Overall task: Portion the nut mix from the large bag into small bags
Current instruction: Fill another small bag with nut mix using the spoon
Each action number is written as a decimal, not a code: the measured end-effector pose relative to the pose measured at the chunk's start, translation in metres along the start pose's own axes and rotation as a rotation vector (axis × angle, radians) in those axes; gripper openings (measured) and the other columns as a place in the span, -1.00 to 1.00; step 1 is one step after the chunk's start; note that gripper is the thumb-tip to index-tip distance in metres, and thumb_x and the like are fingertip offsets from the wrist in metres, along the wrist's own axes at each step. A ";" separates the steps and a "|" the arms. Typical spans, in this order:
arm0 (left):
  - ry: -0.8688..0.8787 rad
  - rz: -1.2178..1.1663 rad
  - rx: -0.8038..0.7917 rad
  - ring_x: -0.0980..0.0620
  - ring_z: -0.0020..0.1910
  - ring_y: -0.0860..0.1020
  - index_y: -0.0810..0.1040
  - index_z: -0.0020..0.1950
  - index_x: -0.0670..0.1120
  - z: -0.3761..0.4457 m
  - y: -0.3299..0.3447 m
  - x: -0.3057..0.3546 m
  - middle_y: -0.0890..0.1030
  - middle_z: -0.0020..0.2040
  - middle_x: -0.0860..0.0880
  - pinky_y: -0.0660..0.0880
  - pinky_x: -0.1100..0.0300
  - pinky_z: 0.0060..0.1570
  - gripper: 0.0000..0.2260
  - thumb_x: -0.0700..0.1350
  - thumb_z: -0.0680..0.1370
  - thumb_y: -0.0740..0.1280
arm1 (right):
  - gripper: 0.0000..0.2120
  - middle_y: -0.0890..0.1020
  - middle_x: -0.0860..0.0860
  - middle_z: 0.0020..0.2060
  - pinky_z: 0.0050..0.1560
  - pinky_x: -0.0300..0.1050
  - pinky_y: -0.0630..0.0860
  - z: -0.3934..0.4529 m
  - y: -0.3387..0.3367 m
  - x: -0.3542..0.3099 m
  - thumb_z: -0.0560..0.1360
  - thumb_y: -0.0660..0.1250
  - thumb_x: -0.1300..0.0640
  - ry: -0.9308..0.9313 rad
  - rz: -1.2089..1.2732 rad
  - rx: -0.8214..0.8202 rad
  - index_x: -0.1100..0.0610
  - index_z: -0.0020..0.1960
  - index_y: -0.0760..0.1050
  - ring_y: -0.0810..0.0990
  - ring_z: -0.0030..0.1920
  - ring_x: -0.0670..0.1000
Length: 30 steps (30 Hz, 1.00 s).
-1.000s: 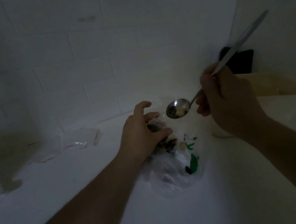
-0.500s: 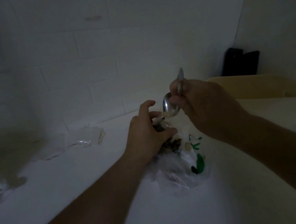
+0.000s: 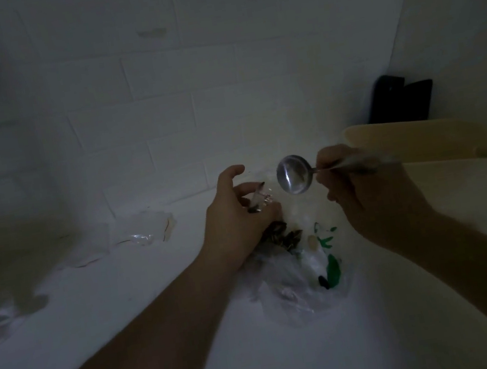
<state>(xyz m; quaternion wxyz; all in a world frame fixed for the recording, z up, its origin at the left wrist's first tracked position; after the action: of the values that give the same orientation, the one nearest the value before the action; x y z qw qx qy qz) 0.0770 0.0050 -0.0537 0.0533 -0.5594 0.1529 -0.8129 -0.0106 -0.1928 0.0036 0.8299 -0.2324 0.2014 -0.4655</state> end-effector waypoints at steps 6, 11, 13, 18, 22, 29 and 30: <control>0.108 0.069 -0.055 0.27 -0.05 0.64 0.33 0.50 0.21 -0.005 -0.005 0.006 0.68 0.18 0.26 0.56 0.35 -0.07 -0.30 -0.28 0.49 0.48 | -0.81 0.66 0.10 -0.02 -0.18 0.19 0.65 -0.033 0.015 0.019 0.70 0.15 -0.08 0.003 0.052 -0.115 -0.05 0.22 0.44 0.68 -0.15 0.19; 0.208 0.092 -0.086 0.24 0.06 0.61 0.29 0.55 0.26 -0.004 -0.009 0.010 0.64 0.25 0.23 0.53 0.41 -0.07 -0.21 -0.37 0.48 0.42 | -0.75 0.62 0.04 0.06 -0.13 0.13 0.64 -0.039 0.020 0.023 0.73 0.07 -0.08 -0.067 0.029 -0.232 -0.01 0.26 0.43 0.65 -0.07 0.14; 0.212 0.067 -0.036 0.18 0.03 0.63 0.34 0.50 0.28 -0.002 -0.010 0.010 0.64 0.22 0.21 0.58 0.35 -0.03 -0.27 -0.35 0.50 0.42 | -0.78 0.60 0.05 0.12 -0.09 0.13 0.62 -0.041 0.022 0.026 0.71 0.13 -0.01 -0.108 -0.009 -0.312 0.00 0.29 0.43 0.63 -0.02 0.14; 0.134 -0.048 0.141 0.11 -0.05 0.69 0.67 0.06 0.14 0.010 -0.014 0.006 0.67 0.08 0.00 0.65 0.14 -0.06 -0.76 -0.21 0.54 0.48 | -0.59 0.64 0.02 0.14 -0.12 0.08 0.62 -0.047 0.023 0.038 0.44 0.45 0.23 -0.146 -0.119 -0.520 -0.02 0.25 0.57 0.58 -0.01 0.13; 0.075 -0.284 0.078 -0.03 -0.20 0.65 0.66 -0.13 -0.02 0.012 -0.017 0.014 0.66 -0.10 -0.31 0.52 0.22 -0.31 -0.84 -0.27 0.57 0.48 | -0.48 0.67 -0.02 0.11 -0.11 0.01 0.60 -0.046 0.027 0.046 0.33 0.56 0.35 -0.092 -0.148 -0.583 -0.04 0.21 0.67 0.59 -0.01 0.10; -0.003 -0.610 -0.061 -0.10 -0.20 0.60 0.63 -0.08 -0.10 0.009 -0.006 0.015 0.65 -0.17 -0.17 0.58 0.10 -0.18 -0.92 -0.27 0.56 0.44 | -0.78 0.70 -0.23 0.03 -0.04 -0.36 0.59 0.001 0.038 0.008 0.59 0.40 -0.07 0.674 0.556 -0.331 -0.18 0.23 0.62 0.66 0.00 -0.25; -0.015 -0.665 -0.079 -0.13 -0.17 0.63 0.61 -0.05 -0.15 0.007 -0.005 0.017 0.67 -0.15 -0.20 0.62 0.05 -0.14 -0.97 -0.25 0.54 0.43 | -0.77 0.72 -0.18 0.03 0.03 -0.19 0.65 0.006 0.043 0.001 0.57 0.42 -0.11 0.710 0.682 -0.337 -0.15 0.21 0.64 0.69 0.01 -0.19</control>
<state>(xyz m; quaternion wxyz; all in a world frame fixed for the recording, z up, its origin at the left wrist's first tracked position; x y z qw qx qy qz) 0.0776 0.0044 -0.0344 -0.2356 -0.5861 -0.0071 -0.7752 0.0223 -0.1727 -0.0158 0.7661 -0.1117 0.6068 -0.1800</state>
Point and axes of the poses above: each hand's wrist, its own z-axis towards the middle knuckle, its own y-axis out of the palm, x = y × z, the point moved 1 cm from there along z, towards the middle knuckle
